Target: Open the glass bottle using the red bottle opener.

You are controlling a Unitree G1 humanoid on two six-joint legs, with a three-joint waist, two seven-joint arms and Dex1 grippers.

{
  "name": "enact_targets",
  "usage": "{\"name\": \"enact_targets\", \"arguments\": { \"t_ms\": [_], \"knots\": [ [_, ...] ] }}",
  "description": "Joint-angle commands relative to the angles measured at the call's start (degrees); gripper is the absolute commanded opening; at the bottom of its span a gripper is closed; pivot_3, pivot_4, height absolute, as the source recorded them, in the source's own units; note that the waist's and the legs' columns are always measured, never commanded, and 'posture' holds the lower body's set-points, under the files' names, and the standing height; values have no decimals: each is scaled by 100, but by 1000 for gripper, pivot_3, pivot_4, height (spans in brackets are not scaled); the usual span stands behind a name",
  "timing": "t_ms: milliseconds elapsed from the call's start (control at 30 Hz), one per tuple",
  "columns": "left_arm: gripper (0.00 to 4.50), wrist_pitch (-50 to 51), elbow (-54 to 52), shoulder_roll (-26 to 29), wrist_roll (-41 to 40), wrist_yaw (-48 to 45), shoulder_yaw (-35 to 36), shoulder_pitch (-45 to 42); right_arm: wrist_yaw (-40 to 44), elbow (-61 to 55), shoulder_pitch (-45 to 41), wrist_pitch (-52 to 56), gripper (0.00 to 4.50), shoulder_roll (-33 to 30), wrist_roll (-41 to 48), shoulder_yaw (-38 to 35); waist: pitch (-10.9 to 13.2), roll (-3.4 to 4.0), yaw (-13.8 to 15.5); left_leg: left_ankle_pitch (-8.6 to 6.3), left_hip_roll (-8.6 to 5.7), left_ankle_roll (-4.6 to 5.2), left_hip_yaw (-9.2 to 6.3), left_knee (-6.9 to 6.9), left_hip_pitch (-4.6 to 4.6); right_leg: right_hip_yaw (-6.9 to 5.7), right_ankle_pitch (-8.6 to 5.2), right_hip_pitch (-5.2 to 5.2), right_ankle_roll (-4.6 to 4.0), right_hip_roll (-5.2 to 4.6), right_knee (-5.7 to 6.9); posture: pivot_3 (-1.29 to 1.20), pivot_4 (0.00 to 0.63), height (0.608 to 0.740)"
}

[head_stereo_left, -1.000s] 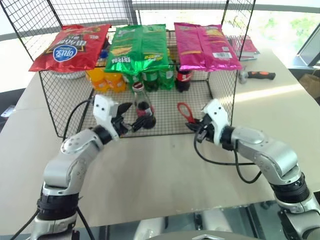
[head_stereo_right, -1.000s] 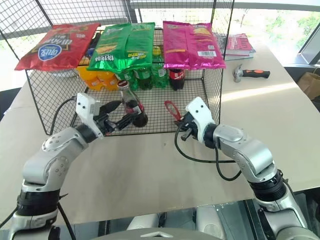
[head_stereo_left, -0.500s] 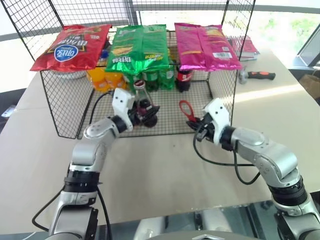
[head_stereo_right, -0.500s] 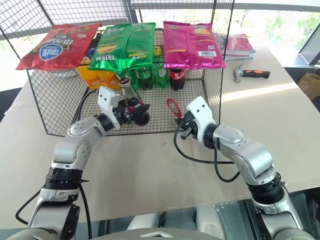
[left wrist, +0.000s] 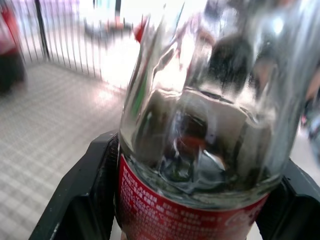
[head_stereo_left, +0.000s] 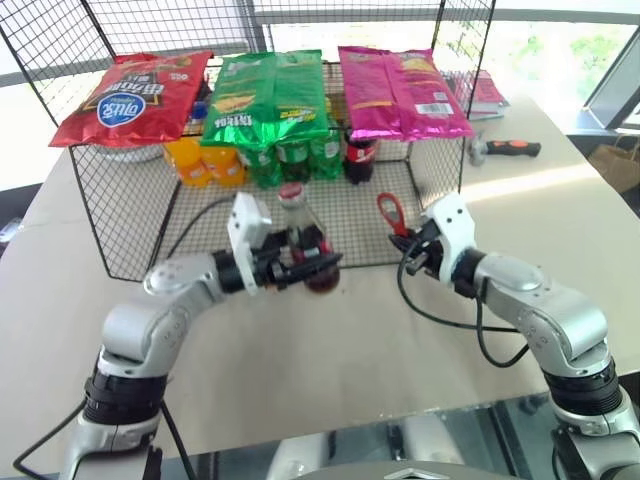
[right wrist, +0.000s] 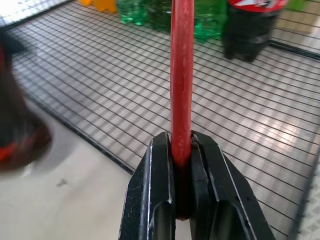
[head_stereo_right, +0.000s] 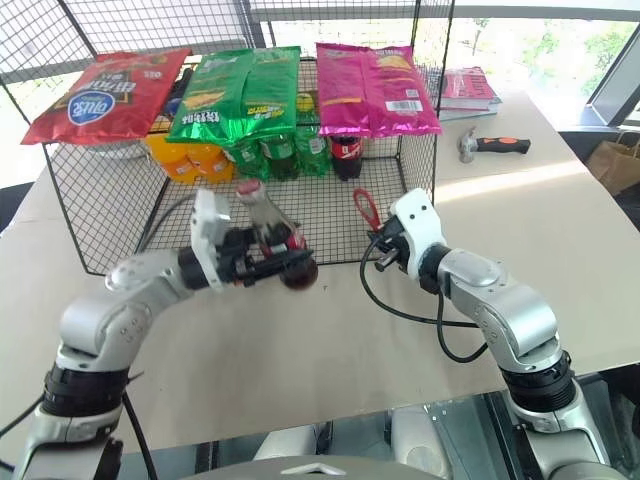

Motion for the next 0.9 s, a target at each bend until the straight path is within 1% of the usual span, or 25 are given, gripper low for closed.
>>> {"name": "enact_targets", "arguments": {
  "t_ms": [33,100,133,200,233,400,600,900],
  "knots": [
    [2786,-679,-207,-232,370,-21,-194,247,-15,-169,20,-169,0,20,-148,-5,-2,-1,28,1,1,-1,-2,2,1,-1,0,1,0,0,1,0,150,740],
    [2786,-824,-209,-300,476,-30,-234,349,-16,-195,41,-166,0,42,-180,10,-2,-2,52,1,0,0,-1,3,1,0,0,2,0,-2,1,0,150,740],
    [3586,-872,-206,-325,506,-30,-238,374,-13,-208,53,-165,0,49,-193,13,-2,-2,57,1,-1,0,-1,7,1,0,0,2,0,-4,1,0,150,740],
    [4051,-984,-207,-362,567,-30,-255,422,2,-233,81,-171,0,59,-225,33,-2,-3,55,1,-5,1,0,8,0,2,0,3,0,-6,1,0,150,740],
    [4453,-1006,-210,-387,559,-17,-243,432,10,-237,87,-181,0,65,-247,44,-2,-3,49,1,-6,1,1,9,-1,3,0,3,0,-7,2,0,150,740],
    [4453,-934,-347,-397,392,-11,-90,345,56,-252,92,-227,0,70,-319,48,-2,-2,34,2,-3,1,-1,8,-1,1,0,2,0,-4,6,0,150,740],
    [4453,-834,-558,-283,223,-20,77,239,97,-240,81,-426,0,67,-486,69,-2,-3,26,2,-4,2,0,11,-1,1,0,3,0,-4,5,0,150,740],
    [4453,-661,-773,-72,39,-23,247,366,617,-330,200,-1990,0,-344,-1236,348,-3,-4,28,2,-4,2,-1,11,-1,0,0,3,0,-4,4,0,150,740]
  ]
}}
